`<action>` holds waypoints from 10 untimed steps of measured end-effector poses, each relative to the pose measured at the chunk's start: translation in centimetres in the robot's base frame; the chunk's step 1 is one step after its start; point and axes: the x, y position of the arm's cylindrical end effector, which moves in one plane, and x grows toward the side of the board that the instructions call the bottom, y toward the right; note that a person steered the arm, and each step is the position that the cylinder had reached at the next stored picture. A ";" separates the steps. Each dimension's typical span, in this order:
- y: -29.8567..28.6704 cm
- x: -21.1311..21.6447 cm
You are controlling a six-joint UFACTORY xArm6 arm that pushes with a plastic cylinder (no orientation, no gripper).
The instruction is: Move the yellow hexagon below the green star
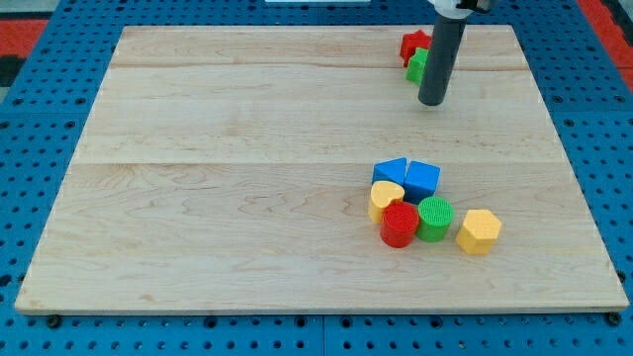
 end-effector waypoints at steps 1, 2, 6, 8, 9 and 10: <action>1.0 -0.2; 1.1 -0.5; 9.3 17.9; 1.0 21.4; 0.6 20.5; -0.4 20.8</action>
